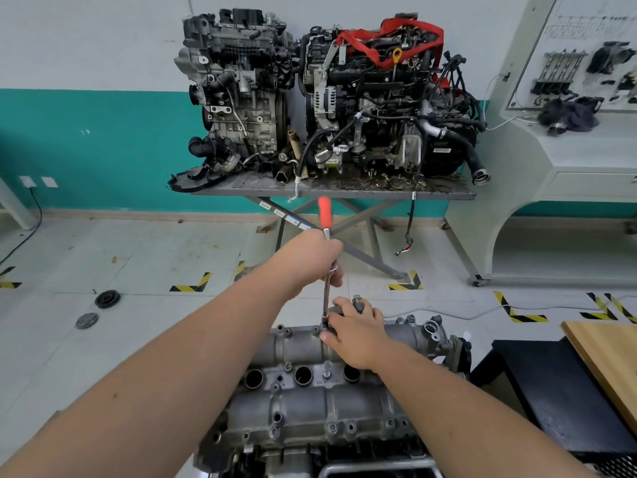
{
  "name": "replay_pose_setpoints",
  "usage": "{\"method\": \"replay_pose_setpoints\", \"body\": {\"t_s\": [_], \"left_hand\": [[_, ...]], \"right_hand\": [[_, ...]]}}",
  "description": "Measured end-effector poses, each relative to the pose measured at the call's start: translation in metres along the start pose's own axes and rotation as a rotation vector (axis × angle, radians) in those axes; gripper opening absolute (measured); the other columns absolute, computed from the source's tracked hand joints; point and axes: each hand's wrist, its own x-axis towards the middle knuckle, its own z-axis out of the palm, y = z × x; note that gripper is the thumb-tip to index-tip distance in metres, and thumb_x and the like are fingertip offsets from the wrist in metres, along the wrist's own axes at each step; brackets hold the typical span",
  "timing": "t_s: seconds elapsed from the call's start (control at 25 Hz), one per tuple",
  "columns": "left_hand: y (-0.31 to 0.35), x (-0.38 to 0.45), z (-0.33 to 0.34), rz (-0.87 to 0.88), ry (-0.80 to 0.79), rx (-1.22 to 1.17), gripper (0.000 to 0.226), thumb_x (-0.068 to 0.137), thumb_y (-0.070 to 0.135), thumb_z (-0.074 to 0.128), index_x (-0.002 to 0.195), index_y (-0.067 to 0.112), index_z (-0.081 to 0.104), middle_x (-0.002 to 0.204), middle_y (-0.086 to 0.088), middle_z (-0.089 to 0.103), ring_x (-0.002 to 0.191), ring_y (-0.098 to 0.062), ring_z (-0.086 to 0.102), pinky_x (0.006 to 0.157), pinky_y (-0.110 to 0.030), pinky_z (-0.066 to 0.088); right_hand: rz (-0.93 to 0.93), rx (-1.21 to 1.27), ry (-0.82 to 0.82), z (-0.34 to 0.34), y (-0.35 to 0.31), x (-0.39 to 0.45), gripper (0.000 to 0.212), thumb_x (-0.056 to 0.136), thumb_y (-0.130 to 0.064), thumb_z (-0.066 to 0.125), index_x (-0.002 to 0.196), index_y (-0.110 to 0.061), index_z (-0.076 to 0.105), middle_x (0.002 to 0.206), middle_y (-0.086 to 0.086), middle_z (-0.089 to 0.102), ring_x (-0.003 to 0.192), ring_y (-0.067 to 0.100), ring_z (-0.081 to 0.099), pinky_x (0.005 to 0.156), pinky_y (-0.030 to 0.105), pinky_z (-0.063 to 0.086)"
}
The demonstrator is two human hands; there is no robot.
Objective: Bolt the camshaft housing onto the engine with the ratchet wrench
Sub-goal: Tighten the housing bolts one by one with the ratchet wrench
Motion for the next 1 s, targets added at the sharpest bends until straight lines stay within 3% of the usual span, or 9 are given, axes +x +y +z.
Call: {"method": "replay_pose_setpoints", "body": {"t_s": [0.2, 0.32, 0.44, 0.52, 0.64, 0.72, 0.8, 0.88, 1.0], "left_hand": [[0.014, -0.008, -0.001, 0.349, 0.022, 0.969, 0.03, 0.103, 0.042, 0.039, 0.079, 0.025, 0.046, 0.079, 0.003, 0.06, 0.066, -0.015, 0.056, 0.055, -0.03, 0.04], [-0.009, -0.014, 0.016, 0.635, 0.221, 1.199, 0.036, 0.099, 0.052, 0.043, 0.082, 0.024, 0.057, 0.084, 0.007, 0.048, 0.078, -0.016, 0.045, 0.069, -0.034, 0.031], [-0.043, -0.014, 0.026, 0.845, 0.67, 0.885, 0.051, 0.092, 0.057, 0.048, 0.068, 0.015, 0.063, 0.085, 0.002, 0.059, 0.083, -0.023, 0.054, 0.072, -0.037, 0.039], [-0.052, -0.009, 0.033, 0.785, 0.808, 0.64, 0.052, 0.087, 0.062, 0.049, 0.075, 0.015, 0.066, 0.097, 0.0, 0.064, 0.094, -0.024, 0.055, 0.076, -0.037, 0.04], [-0.058, -0.006, 0.04, 0.684, 0.645, 0.412, 0.066, 0.091, 0.068, 0.038, 0.121, 0.016, 0.063, 0.129, 0.003, 0.058, 0.122, -0.016, 0.05, 0.097, -0.033, 0.039], [-0.06, -0.008, 0.042, 0.615, 0.468, 0.008, 0.063, 0.096, 0.068, 0.029, 0.136, 0.026, 0.051, 0.136, 0.014, 0.054, 0.124, -0.006, 0.051, 0.103, -0.024, 0.04], [-0.055, -0.011, 0.044, 0.435, 0.356, -0.431, 0.043, 0.098, 0.06, 0.03, 0.127, 0.039, 0.054, 0.122, 0.017, 0.065, 0.106, -0.005, 0.065, 0.091, -0.026, 0.049], [-0.046, -0.009, 0.043, 0.212, 0.222, -0.737, 0.042, 0.099, 0.055, 0.031, 0.113, 0.033, 0.063, 0.104, 0.007, 0.074, 0.092, -0.011, 0.071, 0.084, -0.033, 0.046], [-0.038, -0.003, 0.032, 0.053, 0.093, -0.835, 0.041, 0.103, 0.047, 0.038, 0.096, 0.018, 0.066, 0.085, -0.007, 0.075, 0.084, -0.022, 0.073, 0.078, -0.036, 0.042]], "right_hand": [[0.006, 0.001, 0.011, 0.001, 0.001, 0.001, 0.048, 0.099, -0.061, 0.034, 0.134, -0.031, 0.049, 0.155, -0.007, 0.016, 0.139, 0.045, 0.013, 0.11, 0.057, 0.017], [0.01, -0.026, 0.036, 0.003, 0.0, 0.001, 0.047, 0.099, -0.061, 0.034, 0.13, -0.031, 0.05, 0.15, -0.004, 0.021, 0.136, 0.044, 0.018, 0.108, 0.056, 0.019], [-0.004, -0.036, 0.079, 0.002, -0.002, 0.0, 0.045, 0.099, -0.061, 0.034, 0.128, -0.031, 0.051, 0.149, -0.003, 0.021, 0.132, 0.043, 0.025, 0.106, 0.055, 0.02], [-0.017, -0.022, 0.065, 0.002, 0.0, 0.001, 0.045, 0.099, -0.06, 0.033, 0.131, -0.033, 0.047, 0.152, -0.004, 0.018, 0.134, 0.042, 0.023, 0.107, 0.056, 0.02], [-0.016, 0.052, 0.056, 0.004, 0.002, 0.001, 0.046, 0.098, -0.058, 0.036, 0.136, -0.034, 0.044, 0.157, -0.006, 0.015, 0.141, 0.038, 0.016, 0.109, 0.056, 0.017], [-0.016, 0.015, 0.054, 0.004, 0.002, 0.001, 0.047, 0.097, -0.059, 0.035, 0.135, -0.033, 0.045, 0.154, -0.008, 0.015, 0.138, 0.043, 0.017, 0.109, 0.057, 0.018], [-0.008, -0.01, 0.038, 0.004, 0.0, 0.002, 0.047, 0.098, -0.061, 0.034, 0.133, -0.032, 0.047, 0.153, -0.009, 0.015, 0.137, 0.044, 0.017, 0.109, 0.057, 0.017], [0.001, 0.0, 0.031, 0.003, 0.001, 0.003, 0.049, 0.098, -0.061, 0.033, 0.132, -0.03, 0.049, 0.153, -0.009, 0.015, 0.138, 0.044, 0.016, 0.109, 0.057, 0.017], [-0.002, 0.004, 0.04, 0.004, 0.002, 0.002, 0.049, 0.098, -0.061, 0.034, 0.131, -0.028, 0.05, 0.152, -0.009, 0.015, 0.138, 0.044, 0.015, 0.109, 0.056, 0.017]]}}
